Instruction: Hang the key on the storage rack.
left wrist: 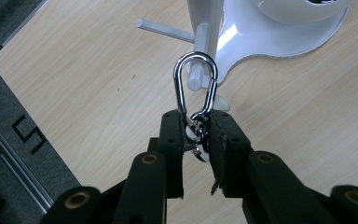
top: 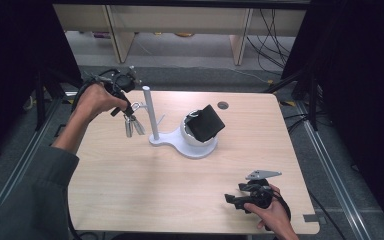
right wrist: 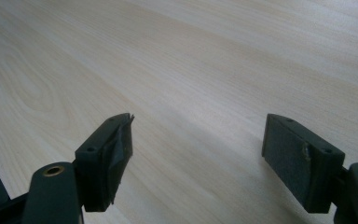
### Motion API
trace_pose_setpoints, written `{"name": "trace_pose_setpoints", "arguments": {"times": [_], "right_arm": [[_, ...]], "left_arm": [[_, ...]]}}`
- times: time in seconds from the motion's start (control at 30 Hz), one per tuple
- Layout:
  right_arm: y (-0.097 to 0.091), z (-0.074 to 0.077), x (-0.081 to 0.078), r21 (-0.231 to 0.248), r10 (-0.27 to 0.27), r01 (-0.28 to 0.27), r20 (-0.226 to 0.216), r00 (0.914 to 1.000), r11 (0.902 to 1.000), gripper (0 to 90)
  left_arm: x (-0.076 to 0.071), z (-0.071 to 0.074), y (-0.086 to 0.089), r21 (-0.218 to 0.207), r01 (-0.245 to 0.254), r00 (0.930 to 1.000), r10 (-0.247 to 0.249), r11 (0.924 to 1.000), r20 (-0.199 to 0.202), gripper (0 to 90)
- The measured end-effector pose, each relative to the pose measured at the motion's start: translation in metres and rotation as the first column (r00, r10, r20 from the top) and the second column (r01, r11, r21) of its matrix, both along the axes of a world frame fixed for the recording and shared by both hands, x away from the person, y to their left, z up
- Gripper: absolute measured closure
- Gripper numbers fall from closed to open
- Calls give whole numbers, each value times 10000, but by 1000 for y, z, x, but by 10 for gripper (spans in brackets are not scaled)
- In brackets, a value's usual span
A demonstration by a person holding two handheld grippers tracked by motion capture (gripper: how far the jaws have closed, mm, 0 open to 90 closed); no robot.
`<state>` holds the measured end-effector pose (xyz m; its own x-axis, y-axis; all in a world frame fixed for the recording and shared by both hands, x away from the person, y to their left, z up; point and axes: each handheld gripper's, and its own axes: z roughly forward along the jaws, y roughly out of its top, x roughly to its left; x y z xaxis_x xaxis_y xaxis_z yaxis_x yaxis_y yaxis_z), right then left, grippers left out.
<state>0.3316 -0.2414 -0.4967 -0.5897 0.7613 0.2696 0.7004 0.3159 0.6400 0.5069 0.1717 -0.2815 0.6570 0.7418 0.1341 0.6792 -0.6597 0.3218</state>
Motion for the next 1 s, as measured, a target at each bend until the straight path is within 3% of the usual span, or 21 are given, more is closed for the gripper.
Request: {"name": "trace_pose_setpoints", "arguments": {"times": [0.6, 1.0], "right_arm": [[0, 0, 0, 12, -7, 7, 31, 10000, 10000, 254], [0, 1, 0, 47, 14, -14, -12, 10000, 10000, 254]], "left_arm": [[8, -12, -6, -171, -38, 10000, 38, 9998, 33, 750], [11, -18, -13, -34, 113, 9999, -113, 9999, 80, 749]]}}
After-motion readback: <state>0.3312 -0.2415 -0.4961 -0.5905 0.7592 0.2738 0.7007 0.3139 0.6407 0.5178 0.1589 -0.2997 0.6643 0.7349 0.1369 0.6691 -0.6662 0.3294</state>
